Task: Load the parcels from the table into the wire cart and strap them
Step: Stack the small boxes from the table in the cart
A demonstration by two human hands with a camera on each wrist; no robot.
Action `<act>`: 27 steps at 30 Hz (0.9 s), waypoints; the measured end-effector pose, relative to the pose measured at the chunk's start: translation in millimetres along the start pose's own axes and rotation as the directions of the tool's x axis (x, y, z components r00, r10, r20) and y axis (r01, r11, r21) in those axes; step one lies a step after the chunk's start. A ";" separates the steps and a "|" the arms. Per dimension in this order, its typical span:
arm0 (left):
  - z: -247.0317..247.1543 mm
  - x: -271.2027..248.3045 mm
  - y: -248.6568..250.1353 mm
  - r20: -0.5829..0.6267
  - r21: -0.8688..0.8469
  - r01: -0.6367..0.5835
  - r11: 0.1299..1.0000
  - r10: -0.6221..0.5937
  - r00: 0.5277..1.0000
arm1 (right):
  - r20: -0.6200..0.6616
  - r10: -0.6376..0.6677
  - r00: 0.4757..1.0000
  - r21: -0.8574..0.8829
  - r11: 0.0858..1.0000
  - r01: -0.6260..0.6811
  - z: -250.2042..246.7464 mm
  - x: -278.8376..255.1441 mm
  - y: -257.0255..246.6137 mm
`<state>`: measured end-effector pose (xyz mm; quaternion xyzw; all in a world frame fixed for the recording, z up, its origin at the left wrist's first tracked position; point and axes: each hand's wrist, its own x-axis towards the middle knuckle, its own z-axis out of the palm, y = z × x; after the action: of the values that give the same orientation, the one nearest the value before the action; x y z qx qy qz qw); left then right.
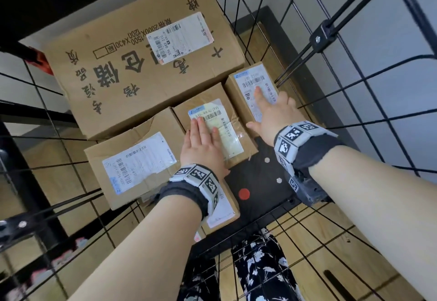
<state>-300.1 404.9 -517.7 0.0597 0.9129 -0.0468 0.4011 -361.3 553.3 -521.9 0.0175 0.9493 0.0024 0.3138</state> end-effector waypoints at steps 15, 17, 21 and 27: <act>-27.9 -59.3 -26.6 -0.139 -0.295 -0.011 0.955 -0.031 0.990 | 0.011 0.023 1.000 0.020 1.000 -0.024 -23.9 -42.7 -18.5; -30.9 -65.7 -27.0 -0.149 -0.301 -0.018 0.953 -0.029 0.988 | 0.029 -0.032 0.999 0.045 0.999 0.031 -32.7 -51.1 -23.7; -52.7 -91.2 -32.7 -0.171 -0.275 -0.044 0.961 -0.004 0.985 | 0.084 -0.070 0.994 0.034 0.997 0.067 -52.4 -73.8 -31.4; -106.0 -160.7 -59.8 -0.307 -0.251 -0.074 0.965 -0.007 0.952 | 0.038 -0.117 0.992 0.025 0.993 0.116 -112.5 -145.2 -51.2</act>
<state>-278.1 348.4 -325.4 0.0287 0.9609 0.0897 0.2606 -313.4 497.9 -345.9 -0.0344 0.9423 -0.0271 0.3318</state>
